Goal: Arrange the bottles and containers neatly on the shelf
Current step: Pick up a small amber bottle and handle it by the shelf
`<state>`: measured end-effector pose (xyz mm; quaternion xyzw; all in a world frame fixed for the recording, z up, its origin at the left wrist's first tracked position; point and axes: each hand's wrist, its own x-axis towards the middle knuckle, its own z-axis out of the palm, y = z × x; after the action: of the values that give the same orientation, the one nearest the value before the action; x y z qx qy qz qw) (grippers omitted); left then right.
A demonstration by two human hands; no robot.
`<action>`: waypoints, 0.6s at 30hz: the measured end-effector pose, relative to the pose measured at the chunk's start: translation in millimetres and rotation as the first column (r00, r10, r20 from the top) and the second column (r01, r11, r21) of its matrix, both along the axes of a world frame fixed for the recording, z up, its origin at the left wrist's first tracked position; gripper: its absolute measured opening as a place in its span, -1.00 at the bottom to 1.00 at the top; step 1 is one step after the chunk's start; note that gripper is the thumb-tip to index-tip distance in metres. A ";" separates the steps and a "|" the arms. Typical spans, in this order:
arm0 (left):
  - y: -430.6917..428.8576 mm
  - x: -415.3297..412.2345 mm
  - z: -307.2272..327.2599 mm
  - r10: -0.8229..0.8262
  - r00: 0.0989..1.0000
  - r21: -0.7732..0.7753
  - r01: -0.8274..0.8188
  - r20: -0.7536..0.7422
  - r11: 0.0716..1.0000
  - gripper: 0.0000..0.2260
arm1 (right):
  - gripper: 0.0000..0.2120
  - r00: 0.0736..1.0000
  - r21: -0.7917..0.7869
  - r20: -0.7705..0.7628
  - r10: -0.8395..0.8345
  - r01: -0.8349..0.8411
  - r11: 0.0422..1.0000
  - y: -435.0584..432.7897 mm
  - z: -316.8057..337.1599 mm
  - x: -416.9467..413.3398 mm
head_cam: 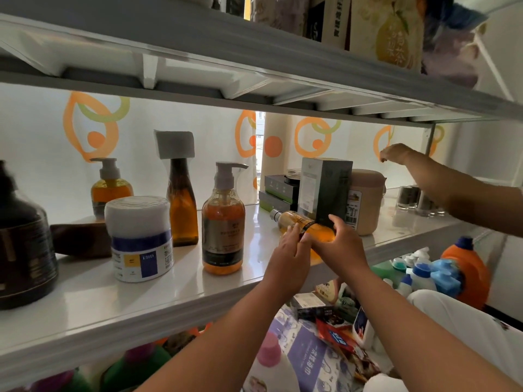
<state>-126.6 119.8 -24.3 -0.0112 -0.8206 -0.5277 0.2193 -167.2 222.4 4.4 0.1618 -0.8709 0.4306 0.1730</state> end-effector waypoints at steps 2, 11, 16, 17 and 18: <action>-2.5 6.5 1.8 0.009 1.000 -0.017 -0.009 -0.030 1.000 -0.43 | -0.22 0.999 0.010 -0.032 -0.005 0.005 1.000 -0.3 3.4 4.7; -25.4 66.9 15.0 0.065 0.955 -0.088 -0.094 -0.288 0.992 -0.76 | -0.44 0.967 -0.013 -0.253 0.013 -0.016 1.000 -13.0 27.9 33.8; -53.8 105.7 27.0 0.131 0.921 -0.114 -0.184 -0.367 0.976 -0.75 | -0.55 0.952 -0.076 -0.296 0.075 -0.102 0.992 -30.0 36.8 62.5; -60.8 112.7 29.3 0.153 0.910 -0.112 -0.211 -0.386 0.971 -0.73 | -0.56 0.948 -0.078 -0.306 0.090 -0.119 0.990 -33.9 39.1 69.9; -67.5 120.2 32.1 0.179 0.898 -0.109 -0.241 -0.402 0.964 -0.68 | -0.58 0.940 -0.078 -0.323 0.108 -0.140 0.987 -38.0 41.4 77.5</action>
<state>-6.3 52.3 7.8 -0.0438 -0.7958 -0.4223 0.4317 -89.7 184.4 45.8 0.2747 -0.7972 0.4518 0.2915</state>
